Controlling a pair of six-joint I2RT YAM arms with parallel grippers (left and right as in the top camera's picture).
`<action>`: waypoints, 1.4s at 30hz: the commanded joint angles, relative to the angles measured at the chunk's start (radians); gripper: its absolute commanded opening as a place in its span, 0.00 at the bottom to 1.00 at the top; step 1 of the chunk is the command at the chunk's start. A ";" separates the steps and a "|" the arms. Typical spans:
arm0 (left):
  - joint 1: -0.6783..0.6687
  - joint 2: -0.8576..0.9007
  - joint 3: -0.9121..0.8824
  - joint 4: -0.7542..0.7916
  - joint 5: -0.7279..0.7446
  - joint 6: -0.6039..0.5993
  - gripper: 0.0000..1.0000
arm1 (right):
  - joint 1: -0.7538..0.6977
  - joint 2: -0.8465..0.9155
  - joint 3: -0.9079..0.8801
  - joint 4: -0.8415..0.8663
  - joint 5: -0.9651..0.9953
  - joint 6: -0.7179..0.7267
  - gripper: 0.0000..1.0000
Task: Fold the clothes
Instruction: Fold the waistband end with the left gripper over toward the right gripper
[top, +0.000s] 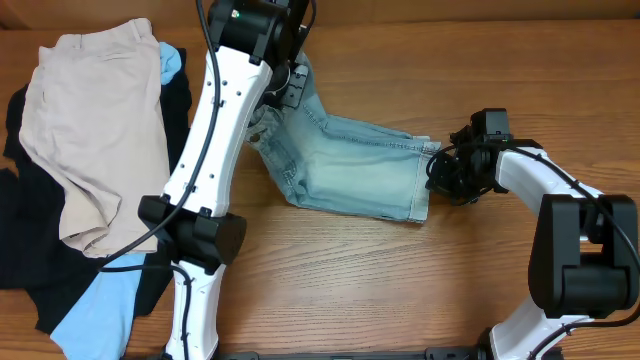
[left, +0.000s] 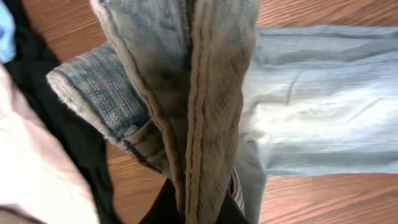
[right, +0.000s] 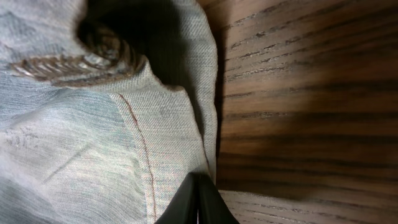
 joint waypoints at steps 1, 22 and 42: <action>-0.022 -0.032 0.016 0.029 0.119 -0.032 0.04 | 0.000 -0.005 -0.025 0.006 0.018 0.006 0.04; -0.260 0.229 -0.006 0.161 0.378 -0.033 0.09 | 0.000 -0.005 -0.025 0.005 0.014 0.010 0.04; -0.147 0.242 0.131 0.135 0.385 -0.055 1.00 | -0.068 -0.006 -0.002 0.007 -0.196 0.003 0.43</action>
